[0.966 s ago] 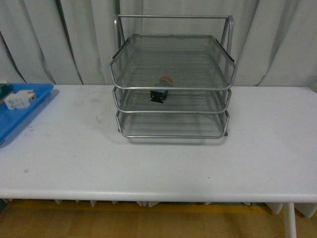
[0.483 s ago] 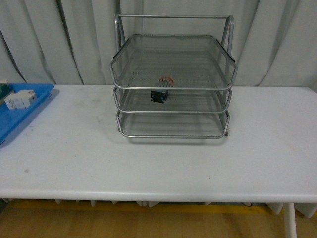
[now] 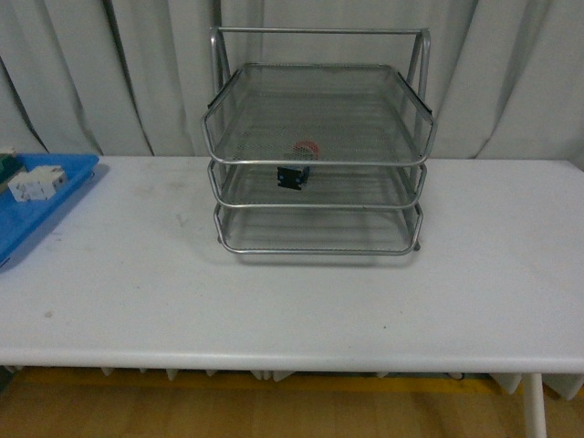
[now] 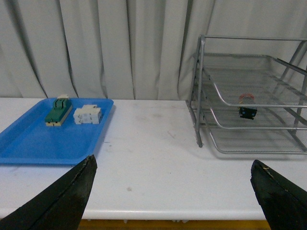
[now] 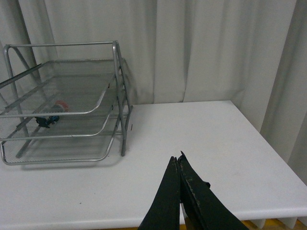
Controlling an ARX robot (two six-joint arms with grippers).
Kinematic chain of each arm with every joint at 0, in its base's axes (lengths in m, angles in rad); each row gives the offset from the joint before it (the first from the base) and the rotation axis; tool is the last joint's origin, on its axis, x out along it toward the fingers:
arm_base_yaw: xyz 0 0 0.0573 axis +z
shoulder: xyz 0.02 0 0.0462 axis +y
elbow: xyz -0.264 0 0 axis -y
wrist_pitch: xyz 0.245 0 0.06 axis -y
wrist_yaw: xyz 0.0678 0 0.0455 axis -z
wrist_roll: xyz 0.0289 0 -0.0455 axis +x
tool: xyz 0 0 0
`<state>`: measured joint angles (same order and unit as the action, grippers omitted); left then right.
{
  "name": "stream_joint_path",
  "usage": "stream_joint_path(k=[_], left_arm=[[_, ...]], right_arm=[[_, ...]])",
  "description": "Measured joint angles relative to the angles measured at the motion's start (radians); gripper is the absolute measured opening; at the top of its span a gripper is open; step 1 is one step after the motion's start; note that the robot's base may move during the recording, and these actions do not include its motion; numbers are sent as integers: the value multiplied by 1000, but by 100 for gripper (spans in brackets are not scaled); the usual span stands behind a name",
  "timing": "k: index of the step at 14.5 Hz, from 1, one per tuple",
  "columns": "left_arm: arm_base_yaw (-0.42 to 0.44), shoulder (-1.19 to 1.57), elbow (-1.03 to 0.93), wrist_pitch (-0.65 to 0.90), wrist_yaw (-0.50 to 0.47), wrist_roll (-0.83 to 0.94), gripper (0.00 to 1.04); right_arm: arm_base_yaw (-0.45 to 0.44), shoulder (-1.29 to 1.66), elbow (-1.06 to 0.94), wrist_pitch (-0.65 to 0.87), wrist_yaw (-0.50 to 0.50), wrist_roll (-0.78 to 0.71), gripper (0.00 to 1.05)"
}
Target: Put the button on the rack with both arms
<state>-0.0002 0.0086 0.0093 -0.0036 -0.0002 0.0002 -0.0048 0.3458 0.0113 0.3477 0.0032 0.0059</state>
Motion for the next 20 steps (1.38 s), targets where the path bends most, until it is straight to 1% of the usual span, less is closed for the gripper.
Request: stream_joint_path(k=[3,8,9,10,11,12,13,18,20], left_arm=[[0,0,0,0,0,0,98],[0,0,0,0,0,0,98],[0,0,0,0,0,0,98],[0,0,0,0,-2,0,98],[0,0,0,0,0,0,98],[0,0,0,1,-1,0,98],[0,0,0,0,0,0,98],[0,0,0,0,0,0,98],[0,0,0,0,0,0,98]], right_arm=[[0,-79,0,-79,0,0,2],[0,-170,0,-170,0,0,2],[0,-215,1,-239,0,0,2],[0,-331,0,-352,-3,0,2],[0,-340,3,-338,-2,0,2],[0,-340,0,-357,-3,0,2],[0,-342,0,-350,-3,-2,4],[0,-342,0,-351,-3,-2,68],[0,-342,0,-351,-3,-2,92]])
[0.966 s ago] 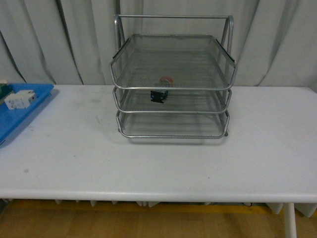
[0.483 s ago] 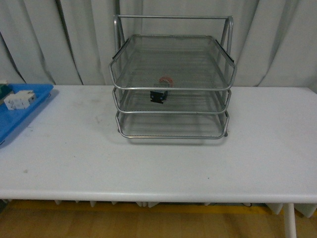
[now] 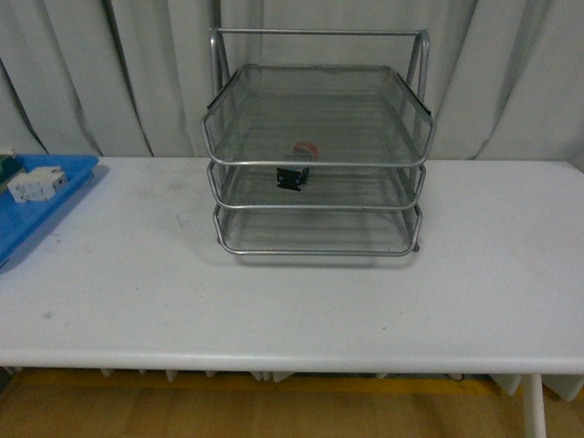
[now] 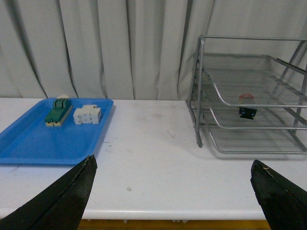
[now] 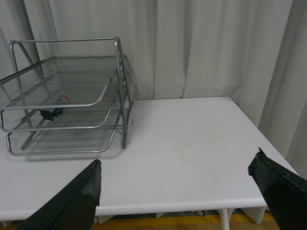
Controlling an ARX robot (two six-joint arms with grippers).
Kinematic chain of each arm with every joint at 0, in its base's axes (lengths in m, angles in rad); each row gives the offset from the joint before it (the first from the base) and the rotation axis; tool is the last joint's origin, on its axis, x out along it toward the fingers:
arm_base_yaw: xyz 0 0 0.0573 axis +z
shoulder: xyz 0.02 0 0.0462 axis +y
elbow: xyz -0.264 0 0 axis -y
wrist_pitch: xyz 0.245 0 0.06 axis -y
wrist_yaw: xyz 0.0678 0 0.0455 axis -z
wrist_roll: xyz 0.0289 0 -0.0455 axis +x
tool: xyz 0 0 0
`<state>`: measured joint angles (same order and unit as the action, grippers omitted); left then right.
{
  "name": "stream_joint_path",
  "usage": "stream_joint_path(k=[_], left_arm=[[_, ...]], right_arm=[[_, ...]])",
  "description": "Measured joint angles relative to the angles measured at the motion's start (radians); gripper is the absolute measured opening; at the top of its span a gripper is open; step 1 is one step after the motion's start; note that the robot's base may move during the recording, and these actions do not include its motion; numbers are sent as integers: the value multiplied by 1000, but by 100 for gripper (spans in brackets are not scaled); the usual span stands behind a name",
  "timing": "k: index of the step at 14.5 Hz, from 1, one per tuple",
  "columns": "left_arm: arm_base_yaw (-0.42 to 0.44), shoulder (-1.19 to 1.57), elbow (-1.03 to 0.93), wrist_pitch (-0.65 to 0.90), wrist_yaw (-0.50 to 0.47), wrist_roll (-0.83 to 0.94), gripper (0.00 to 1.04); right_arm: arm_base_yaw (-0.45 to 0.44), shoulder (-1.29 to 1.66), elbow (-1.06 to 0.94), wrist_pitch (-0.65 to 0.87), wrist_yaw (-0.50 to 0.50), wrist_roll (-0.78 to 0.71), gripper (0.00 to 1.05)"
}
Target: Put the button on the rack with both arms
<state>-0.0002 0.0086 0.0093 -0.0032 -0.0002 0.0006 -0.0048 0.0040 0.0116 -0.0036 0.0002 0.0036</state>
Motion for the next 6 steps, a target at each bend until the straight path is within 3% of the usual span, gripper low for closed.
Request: stream_joint_path(k=[1,6], left_arm=[[0,0,0,0,0,0,98],[0,0,0,0,0,0,98]], right_arm=[[0,0,0,0,0,0,100],[0,0,0,0,0,0,98]])
